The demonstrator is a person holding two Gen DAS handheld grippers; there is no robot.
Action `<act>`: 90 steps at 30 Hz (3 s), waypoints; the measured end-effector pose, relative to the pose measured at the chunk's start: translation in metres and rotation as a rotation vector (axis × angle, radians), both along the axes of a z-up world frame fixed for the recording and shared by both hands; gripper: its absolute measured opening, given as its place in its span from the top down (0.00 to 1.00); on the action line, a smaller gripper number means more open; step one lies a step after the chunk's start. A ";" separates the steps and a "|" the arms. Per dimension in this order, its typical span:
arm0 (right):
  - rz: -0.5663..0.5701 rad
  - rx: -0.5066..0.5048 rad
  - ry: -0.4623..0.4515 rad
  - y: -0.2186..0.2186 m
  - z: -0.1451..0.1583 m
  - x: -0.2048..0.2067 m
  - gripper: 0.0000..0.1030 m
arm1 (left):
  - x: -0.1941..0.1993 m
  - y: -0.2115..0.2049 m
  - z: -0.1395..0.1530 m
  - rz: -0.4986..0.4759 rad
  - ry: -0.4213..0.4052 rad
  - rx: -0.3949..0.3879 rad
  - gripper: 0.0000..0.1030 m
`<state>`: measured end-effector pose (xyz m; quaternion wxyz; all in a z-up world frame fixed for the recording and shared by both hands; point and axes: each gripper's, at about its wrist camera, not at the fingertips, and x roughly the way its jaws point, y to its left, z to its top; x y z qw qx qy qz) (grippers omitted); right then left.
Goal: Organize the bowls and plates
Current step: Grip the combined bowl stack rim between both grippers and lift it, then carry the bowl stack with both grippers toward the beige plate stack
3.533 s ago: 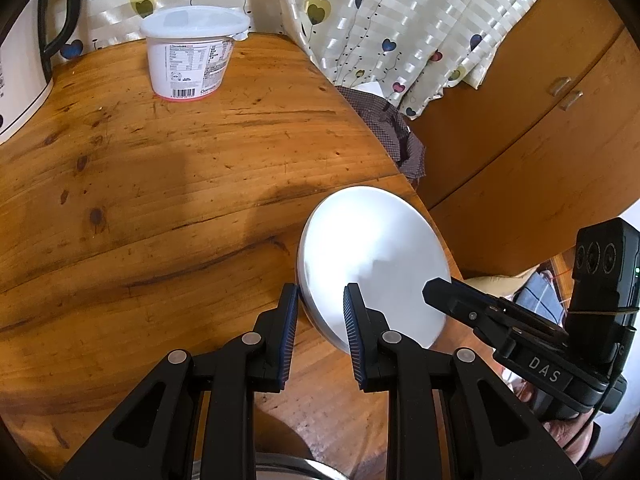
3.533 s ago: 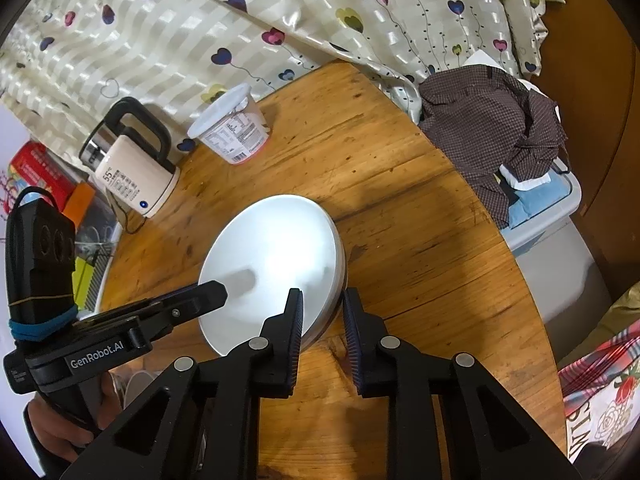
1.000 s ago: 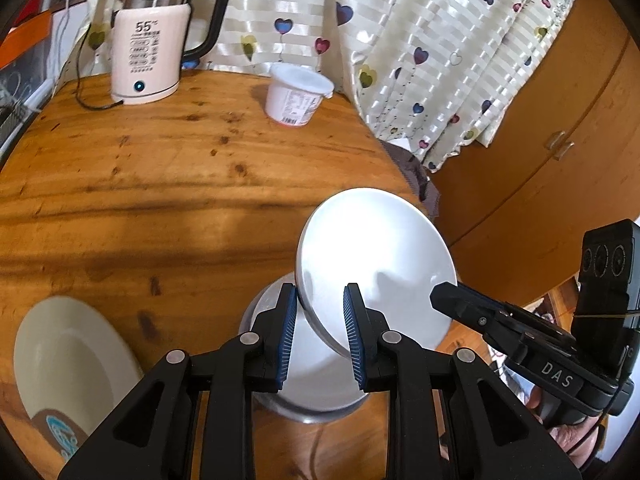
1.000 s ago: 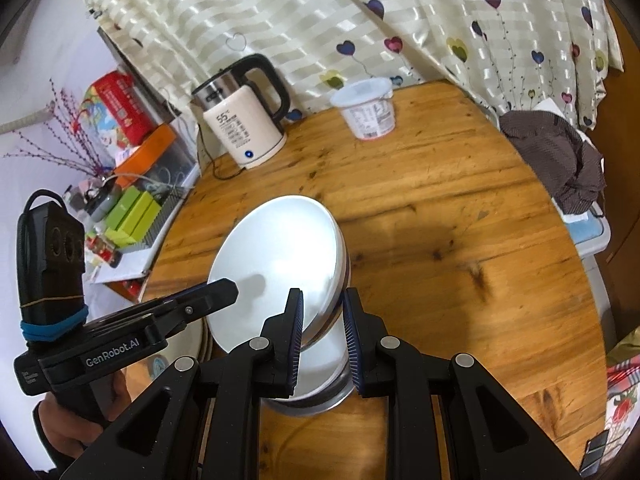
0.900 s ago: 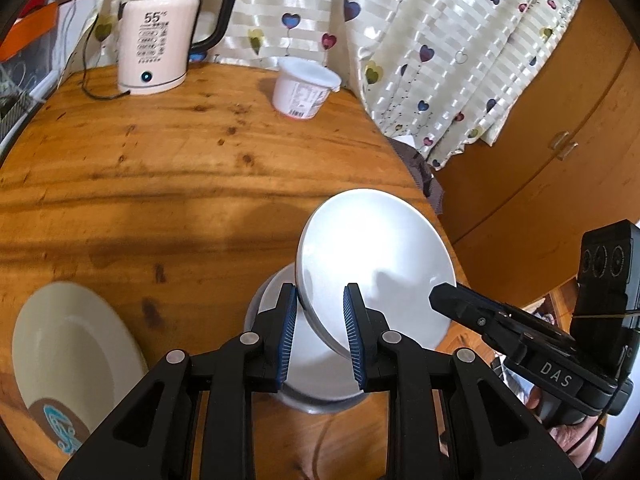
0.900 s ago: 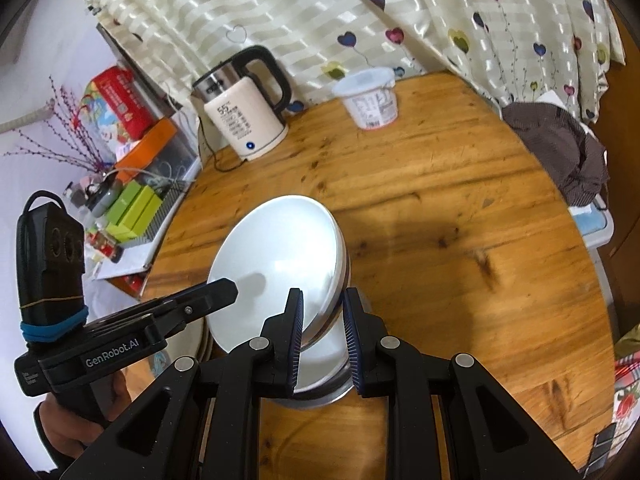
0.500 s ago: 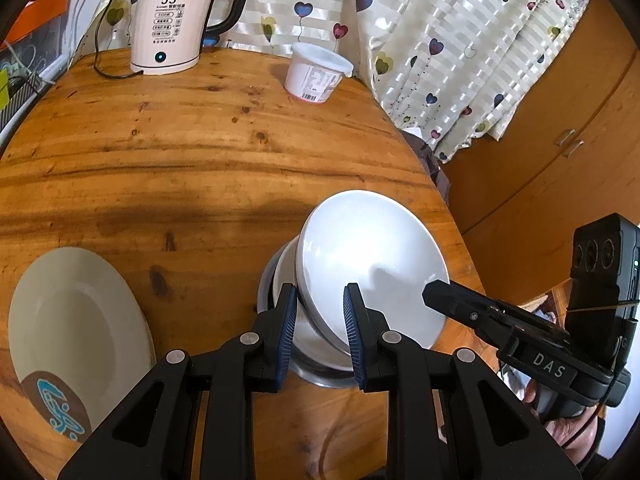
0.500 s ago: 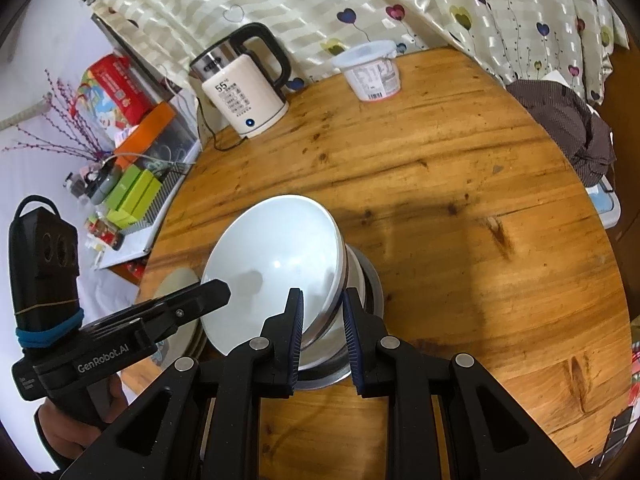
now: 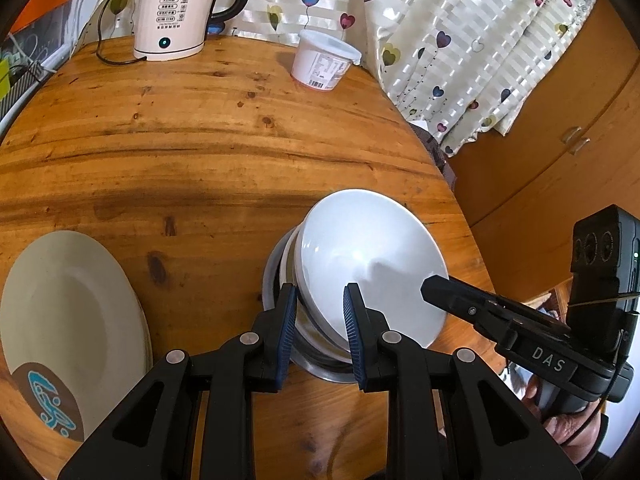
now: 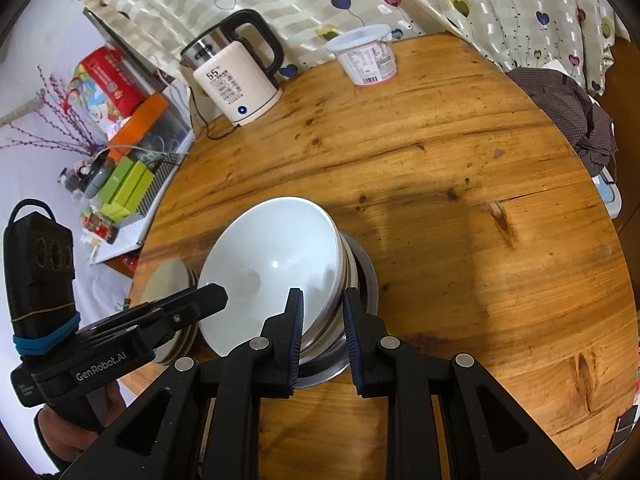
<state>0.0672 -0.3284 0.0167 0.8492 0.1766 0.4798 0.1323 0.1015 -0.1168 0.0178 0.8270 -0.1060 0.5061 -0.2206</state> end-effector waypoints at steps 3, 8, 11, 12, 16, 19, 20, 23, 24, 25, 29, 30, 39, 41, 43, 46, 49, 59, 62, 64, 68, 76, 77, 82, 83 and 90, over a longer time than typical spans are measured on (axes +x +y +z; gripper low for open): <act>0.003 0.001 0.007 0.000 -0.002 0.001 0.81 | 0.001 0.000 -0.001 0.001 -0.006 0.004 0.76; 0.013 -0.009 -0.001 0.000 -0.002 0.002 0.79 | 0.001 0.000 -0.001 -0.001 -0.014 0.006 0.76; 0.021 -0.004 -0.003 -0.001 -0.003 0.003 0.79 | 0.001 0.000 -0.001 -0.001 -0.020 0.002 0.76; 0.022 -0.001 -0.003 -0.001 -0.003 0.002 0.79 | 0.001 0.000 -0.001 -0.001 -0.021 -0.001 0.76; 0.028 0.008 -0.004 -0.003 -0.004 0.002 0.78 | 0.000 0.004 -0.003 0.003 -0.028 -0.020 0.76; 0.035 0.012 -0.017 -0.005 -0.004 0.002 0.72 | 0.000 0.007 -0.004 0.005 -0.033 -0.040 0.74; 0.036 0.014 -0.022 -0.006 -0.004 0.001 0.69 | -0.001 0.008 -0.005 0.006 -0.038 -0.043 0.74; 0.038 0.018 -0.045 -0.010 -0.002 -0.002 0.65 | -0.002 0.011 -0.006 0.016 -0.047 -0.054 0.74; 0.039 0.019 -0.054 -0.012 -0.002 -0.002 0.65 | -0.003 0.013 -0.006 0.020 -0.052 -0.055 0.74; 0.039 0.019 -0.060 -0.013 -0.001 -0.003 0.61 | -0.003 0.014 -0.006 0.024 -0.058 -0.055 0.74; 0.049 0.031 -0.099 -0.019 0.001 -0.007 0.57 | -0.008 0.019 -0.004 0.037 -0.087 -0.052 0.74; 0.053 0.030 -0.109 -0.020 0.002 -0.009 0.57 | -0.009 0.020 -0.004 0.039 -0.092 -0.051 0.74; 0.074 0.008 -0.137 -0.024 0.002 -0.017 0.55 | -0.023 0.019 0.001 0.028 -0.160 -0.003 0.74; 0.072 0.010 -0.133 -0.026 0.001 -0.018 0.53 | -0.024 0.021 0.002 0.031 -0.165 0.004 0.74; 0.074 0.016 -0.130 -0.028 0.001 -0.019 0.51 | -0.026 0.023 0.002 0.035 -0.171 0.008 0.74; 0.078 0.023 -0.129 -0.029 0.000 -0.021 0.51 | -0.029 0.025 0.002 0.039 -0.181 0.017 0.74; 0.087 0.029 -0.127 -0.029 0.000 -0.023 0.51 | -0.032 0.026 0.001 0.039 -0.192 0.027 0.74; 0.110 0.081 -0.100 -0.031 -0.003 -0.029 0.51 | -0.039 0.035 -0.008 0.055 -0.189 0.031 0.74; 0.102 0.083 -0.091 -0.033 -0.004 -0.030 0.51 | -0.041 0.038 -0.014 0.061 -0.171 0.026 0.74; 0.094 0.089 -0.079 -0.036 -0.006 -0.030 0.51 | -0.042 0.040 -0.018 0.066 -0.159 0.028 0.74; 0.082 0.095 -0.060 -0.040 -0.010 -0.032 0.51 | -0.043 0.043 -0.022 0.073 -0.144 0.026 0.74; 0.087 0.103 -0.050 -0.042 -0.016 -0.034 0.51 | -0.045 0.038 -0.026 0.046 -0.116 0.010 0.74; 0.091 0.104 -0.045 -0.041 -0.017 -0.034 0.51 | -0.045 0.037 -0.027 0.042 -0.113 0.006 0.74; 0.096 0.098 -0.025 -0.041 -0.023 -0.033 0.51 | -0.043 0.035 -0.029 0.032 -0.097 -0.011 0.74; 0.093 0.098 -0.022 -0.041 -0.024 -0.032 0.51 | -0.042 0.035 -0.029 0.032 -0.096 -0.014 0.74; 0.082 0.082 -0.010 -0.043 -0.027 -0.027 0.51 | -0.039 0.036 -0.030 0.036 -0.084 -0.040 0.74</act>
